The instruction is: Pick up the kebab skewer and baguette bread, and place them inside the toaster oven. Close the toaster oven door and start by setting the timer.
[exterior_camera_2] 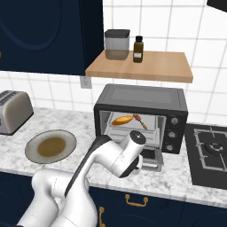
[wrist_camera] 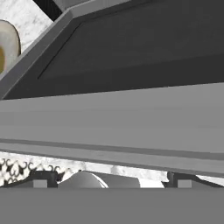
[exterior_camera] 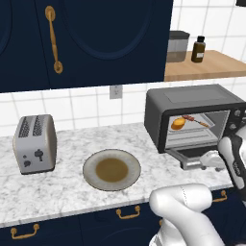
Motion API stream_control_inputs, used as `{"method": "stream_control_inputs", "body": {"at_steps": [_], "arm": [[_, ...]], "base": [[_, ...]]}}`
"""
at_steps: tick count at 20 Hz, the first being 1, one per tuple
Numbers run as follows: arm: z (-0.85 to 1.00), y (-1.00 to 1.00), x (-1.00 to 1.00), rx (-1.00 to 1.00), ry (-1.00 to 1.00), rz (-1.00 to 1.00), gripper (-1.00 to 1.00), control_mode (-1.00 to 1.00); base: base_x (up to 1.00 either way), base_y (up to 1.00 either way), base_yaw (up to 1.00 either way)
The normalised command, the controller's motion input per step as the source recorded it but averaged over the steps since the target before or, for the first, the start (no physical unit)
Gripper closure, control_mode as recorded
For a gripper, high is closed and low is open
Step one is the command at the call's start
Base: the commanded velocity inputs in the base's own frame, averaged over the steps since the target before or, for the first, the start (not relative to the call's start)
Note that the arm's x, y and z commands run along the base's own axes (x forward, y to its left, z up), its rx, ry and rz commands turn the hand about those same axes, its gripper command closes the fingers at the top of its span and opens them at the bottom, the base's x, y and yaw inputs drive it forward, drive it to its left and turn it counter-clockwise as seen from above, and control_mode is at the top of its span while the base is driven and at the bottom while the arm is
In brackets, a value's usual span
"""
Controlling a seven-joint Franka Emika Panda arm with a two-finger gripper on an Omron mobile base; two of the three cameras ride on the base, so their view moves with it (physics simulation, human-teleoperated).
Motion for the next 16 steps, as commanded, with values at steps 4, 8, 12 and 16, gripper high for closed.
{"method": "stream_control_inputs", "body": {"at_steps": [4, 8, 12, 16], "arm": [[0.24, 0.23, 1.00, 0.00, -0.21, 0.00, -1.00, -1.00], [0.24, 0.27, 1.00, 0.00, -0.23, 0.00, -1.00, -1.00], [0.20, 0.30, 1.00, 0.00, -0.26, 0.00, -1.00, -1.00], [0.02, 0.31, 1.00, 0.00, -0.23, 0.00, -1.00, -1.00]], "base": [[0.00, 0.00, 0.00], [0.00, 0.00, 0.00], [0.00, 0.00, 0.00], [0.00, 0.00, 0.00]]}}
